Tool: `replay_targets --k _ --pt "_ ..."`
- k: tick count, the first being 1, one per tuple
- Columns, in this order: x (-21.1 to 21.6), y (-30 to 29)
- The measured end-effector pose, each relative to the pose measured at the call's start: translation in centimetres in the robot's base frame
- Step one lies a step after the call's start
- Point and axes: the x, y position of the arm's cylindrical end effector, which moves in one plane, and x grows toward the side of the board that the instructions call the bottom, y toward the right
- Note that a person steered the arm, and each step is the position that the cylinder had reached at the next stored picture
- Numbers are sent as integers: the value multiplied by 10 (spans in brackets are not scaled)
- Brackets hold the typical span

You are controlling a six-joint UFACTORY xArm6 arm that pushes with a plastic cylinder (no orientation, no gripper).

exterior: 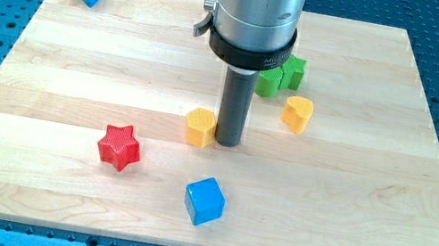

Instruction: Place the yellow heart at the top right corner

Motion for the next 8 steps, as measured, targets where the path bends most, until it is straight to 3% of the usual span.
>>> replay_targets --k 2,3,5,8 --pt "-37 70" --pt "-35 110" --pt "-15 125" --pt "-65 147"
